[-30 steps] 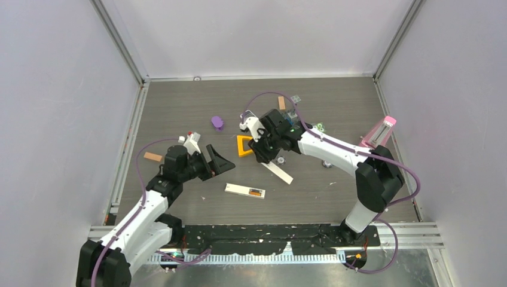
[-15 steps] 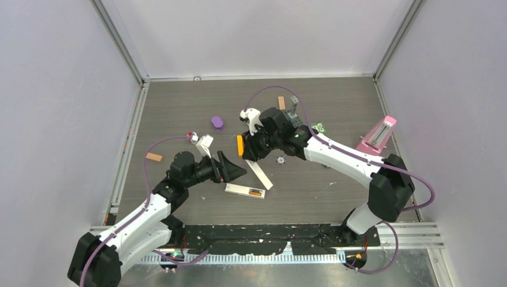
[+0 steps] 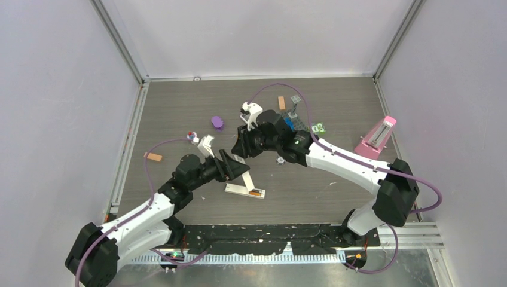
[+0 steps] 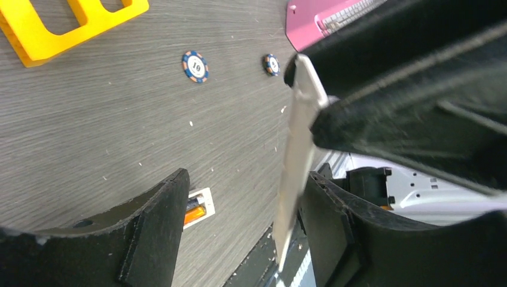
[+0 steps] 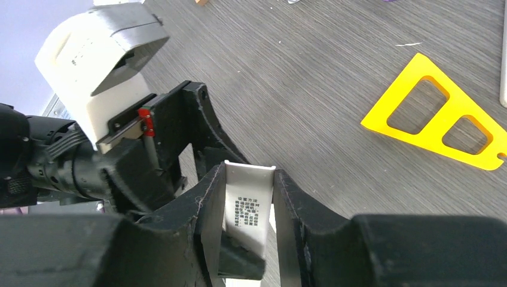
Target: Load the batteries into the remote control
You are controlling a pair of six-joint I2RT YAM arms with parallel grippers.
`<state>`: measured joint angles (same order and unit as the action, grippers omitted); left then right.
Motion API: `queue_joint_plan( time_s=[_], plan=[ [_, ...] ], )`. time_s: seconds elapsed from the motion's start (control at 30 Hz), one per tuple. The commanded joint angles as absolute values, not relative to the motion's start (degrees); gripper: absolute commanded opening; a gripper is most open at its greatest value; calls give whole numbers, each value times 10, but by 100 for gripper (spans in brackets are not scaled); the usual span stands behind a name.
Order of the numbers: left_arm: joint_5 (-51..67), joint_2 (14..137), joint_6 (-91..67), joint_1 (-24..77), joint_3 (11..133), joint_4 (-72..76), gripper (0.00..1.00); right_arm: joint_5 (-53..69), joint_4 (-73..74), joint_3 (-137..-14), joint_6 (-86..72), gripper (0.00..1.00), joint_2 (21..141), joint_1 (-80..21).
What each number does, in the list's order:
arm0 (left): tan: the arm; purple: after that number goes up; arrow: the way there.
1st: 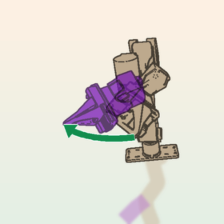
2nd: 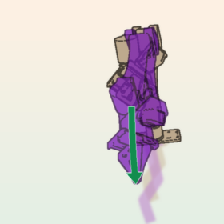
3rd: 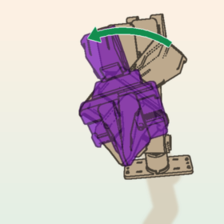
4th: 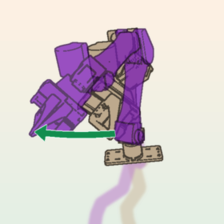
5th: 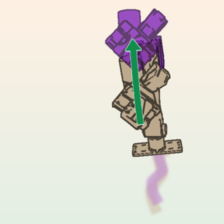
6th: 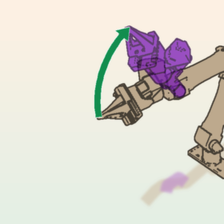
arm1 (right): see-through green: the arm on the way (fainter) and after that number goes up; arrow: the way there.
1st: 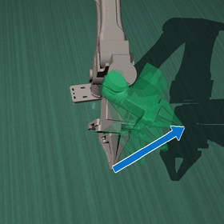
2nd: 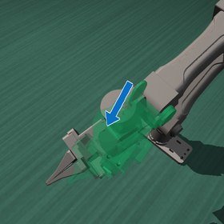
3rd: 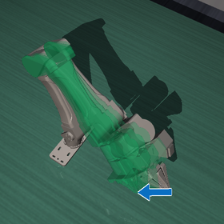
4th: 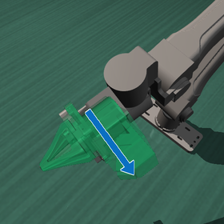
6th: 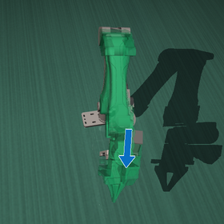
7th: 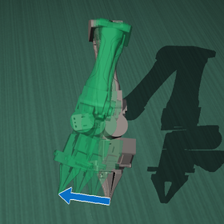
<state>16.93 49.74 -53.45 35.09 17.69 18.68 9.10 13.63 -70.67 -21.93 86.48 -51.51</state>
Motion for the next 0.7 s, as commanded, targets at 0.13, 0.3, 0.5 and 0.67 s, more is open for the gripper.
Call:
queue_joint_plan(
  time_s=[0.13,0.3,0.5,0.67],
  plan=[
    [126,510,-574,354,193,233,57,-7,107,-711,-230,35,840,-562],
    [116,488,-574,354,188,217,46,-21,114,-712,-224,36,842,-567],
    [122,485,-576,354,189,221,11,-17,130,-719,-229,40,841,-571],
    [132,487,-578,353,197,221,0,-25,142,-723,-255,61,823,-571]
  ],
)
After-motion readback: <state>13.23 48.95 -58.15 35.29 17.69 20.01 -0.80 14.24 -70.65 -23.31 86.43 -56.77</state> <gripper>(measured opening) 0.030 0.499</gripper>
